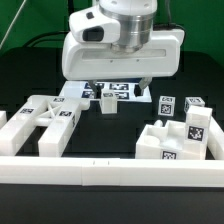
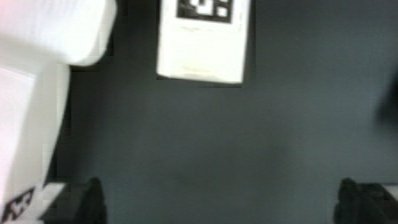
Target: Assemble chair
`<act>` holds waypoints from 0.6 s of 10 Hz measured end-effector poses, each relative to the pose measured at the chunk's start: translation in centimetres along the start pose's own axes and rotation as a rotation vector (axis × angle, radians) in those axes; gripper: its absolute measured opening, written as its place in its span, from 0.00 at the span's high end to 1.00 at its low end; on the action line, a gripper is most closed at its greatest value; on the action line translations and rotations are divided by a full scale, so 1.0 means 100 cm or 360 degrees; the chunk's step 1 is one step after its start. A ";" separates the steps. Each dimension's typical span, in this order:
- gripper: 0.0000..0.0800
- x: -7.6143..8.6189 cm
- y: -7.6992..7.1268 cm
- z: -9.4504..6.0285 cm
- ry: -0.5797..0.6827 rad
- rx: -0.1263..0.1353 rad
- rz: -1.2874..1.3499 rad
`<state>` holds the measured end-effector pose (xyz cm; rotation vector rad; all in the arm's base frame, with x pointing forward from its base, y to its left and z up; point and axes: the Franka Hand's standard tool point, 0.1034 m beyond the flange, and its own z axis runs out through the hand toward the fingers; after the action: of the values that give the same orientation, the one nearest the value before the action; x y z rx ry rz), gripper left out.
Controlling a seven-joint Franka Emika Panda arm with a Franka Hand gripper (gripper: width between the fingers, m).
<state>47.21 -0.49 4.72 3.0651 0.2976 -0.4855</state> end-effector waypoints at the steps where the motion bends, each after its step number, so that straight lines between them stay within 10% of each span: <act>1: 0.19 0.000 -0.002 0.000 -0.0124 0.0018 -0.0007; 4: 0.19 -0.003 -0.003 0.003 -0.0448 0.0040 -0.0014; 6: 0.19 -0.021 0.011 0.002 -0.0805 -0.0080 -0.0020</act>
Offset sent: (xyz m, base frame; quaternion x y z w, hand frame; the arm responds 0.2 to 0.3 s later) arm 0.0000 0.0000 0.0000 0.0000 -0.1296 0.0000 0.9916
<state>45.41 -1.95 5.14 2.7611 0.3012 -1.1945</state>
